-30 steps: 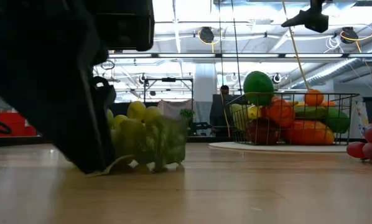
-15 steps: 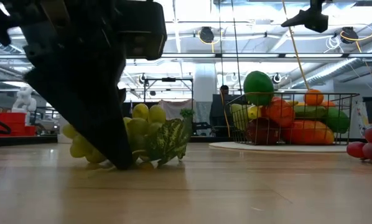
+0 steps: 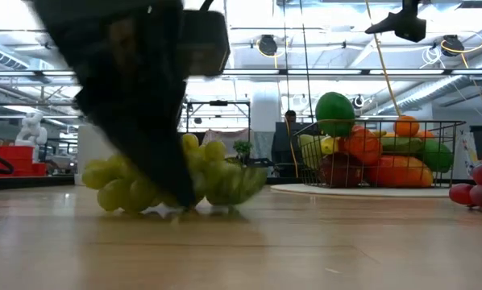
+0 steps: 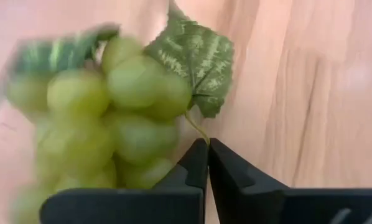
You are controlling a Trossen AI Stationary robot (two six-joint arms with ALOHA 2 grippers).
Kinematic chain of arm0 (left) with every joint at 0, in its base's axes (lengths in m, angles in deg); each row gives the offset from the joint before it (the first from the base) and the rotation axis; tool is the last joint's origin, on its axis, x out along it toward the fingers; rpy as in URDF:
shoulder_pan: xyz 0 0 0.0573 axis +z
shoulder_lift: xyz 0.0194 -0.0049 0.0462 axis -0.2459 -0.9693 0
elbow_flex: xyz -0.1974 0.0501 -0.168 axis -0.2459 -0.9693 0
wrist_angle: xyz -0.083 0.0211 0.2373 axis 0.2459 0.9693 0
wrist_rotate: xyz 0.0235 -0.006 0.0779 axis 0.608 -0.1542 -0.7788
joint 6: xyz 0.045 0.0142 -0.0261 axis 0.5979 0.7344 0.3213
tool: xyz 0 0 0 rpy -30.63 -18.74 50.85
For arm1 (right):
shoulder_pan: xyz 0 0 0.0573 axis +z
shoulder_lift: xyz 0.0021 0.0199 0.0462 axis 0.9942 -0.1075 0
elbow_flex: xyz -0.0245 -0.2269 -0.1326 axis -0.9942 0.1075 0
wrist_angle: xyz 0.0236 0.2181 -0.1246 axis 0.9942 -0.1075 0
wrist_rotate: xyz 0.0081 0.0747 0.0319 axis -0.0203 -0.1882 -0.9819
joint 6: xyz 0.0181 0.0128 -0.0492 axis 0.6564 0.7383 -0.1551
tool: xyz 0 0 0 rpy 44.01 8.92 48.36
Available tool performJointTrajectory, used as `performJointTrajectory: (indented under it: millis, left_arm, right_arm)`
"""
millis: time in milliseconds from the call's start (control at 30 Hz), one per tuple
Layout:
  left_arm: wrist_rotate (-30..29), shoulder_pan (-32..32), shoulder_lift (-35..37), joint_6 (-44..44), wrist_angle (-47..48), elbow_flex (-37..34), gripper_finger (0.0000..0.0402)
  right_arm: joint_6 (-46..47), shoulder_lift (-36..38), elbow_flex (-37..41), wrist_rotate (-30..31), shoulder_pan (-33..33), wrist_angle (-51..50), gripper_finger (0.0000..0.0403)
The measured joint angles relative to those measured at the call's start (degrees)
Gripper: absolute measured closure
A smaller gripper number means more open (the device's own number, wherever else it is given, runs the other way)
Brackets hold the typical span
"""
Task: Build produce basket
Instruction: Put the green grapes into the gold wire basket
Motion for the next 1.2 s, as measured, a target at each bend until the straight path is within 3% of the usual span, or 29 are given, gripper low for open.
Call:
performJointTrajectory:
  millis: [433, 900, 1200]
  left_arm:
    - [-10.8, 7.5, 20.1, 14.0, 0.4, 0.0, 0.0399]
    - [-10.4, 19.5, 36.2, 25.3, 0.5, 1.3, 0.0399]
    - [-8.7, 24.7, 38.3, 39.5, 5.4, 11.8, 0.04]
  right_arm:
    - [-0.2, -0.1, 0.0, 0.1, 0.0, 1.1, 0.0087]
    - [-1.8, -0.5, 0.0, 2.1, 0.0, 1.1, 0.0087]
    - [-4.1, -0.5, 0.0, 2.1, 0.0, 1.4, 0.0096]
